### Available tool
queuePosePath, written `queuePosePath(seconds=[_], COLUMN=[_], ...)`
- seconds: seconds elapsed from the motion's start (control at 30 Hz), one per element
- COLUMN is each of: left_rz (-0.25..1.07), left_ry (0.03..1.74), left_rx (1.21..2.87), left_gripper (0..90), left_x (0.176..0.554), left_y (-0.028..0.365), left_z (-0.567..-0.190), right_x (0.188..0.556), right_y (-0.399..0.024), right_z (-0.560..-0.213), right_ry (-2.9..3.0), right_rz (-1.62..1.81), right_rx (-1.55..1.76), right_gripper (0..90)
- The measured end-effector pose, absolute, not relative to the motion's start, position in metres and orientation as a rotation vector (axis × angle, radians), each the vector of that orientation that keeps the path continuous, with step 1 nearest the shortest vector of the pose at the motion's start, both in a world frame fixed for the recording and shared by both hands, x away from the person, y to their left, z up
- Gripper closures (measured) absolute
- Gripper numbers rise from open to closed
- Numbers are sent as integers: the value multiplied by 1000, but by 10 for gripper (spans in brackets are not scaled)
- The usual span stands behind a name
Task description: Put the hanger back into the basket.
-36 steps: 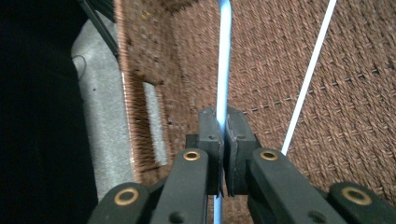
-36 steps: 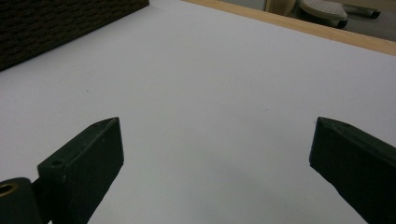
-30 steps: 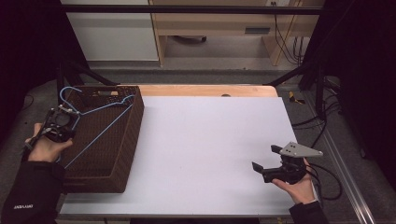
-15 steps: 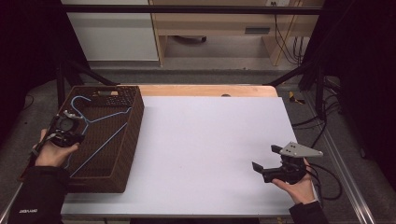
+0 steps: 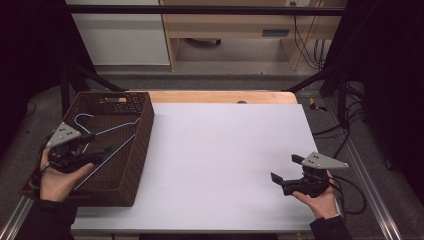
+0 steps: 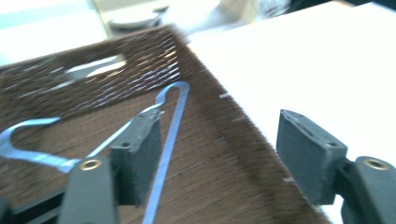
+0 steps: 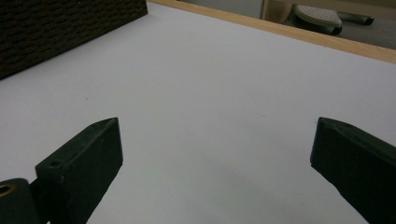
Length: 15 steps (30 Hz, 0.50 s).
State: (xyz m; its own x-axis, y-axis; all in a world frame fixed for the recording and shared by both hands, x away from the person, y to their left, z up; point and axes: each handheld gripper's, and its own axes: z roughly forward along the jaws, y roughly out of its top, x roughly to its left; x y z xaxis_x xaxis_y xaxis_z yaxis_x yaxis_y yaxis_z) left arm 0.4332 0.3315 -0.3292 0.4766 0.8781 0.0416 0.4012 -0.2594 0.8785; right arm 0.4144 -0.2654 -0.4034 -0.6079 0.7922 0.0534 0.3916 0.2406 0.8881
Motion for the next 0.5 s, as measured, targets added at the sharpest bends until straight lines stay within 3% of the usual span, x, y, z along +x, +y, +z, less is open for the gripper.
queuePosePath(seconds=[0.27,0.5], left_rz=[596,561], left_ry=[918,855], left_rx=[1820,1830], left_gripper=[130,96], left_x=[408,397], left_y=[288,260], left_z=[-344,-362], right_x=[414,414], right_y=[-266,-267], right_z=[-403,-404], right_ry=[2104,2096], right_rz=[1350,1345], right_rx=[1077,1075], right_gripper=[26,26])
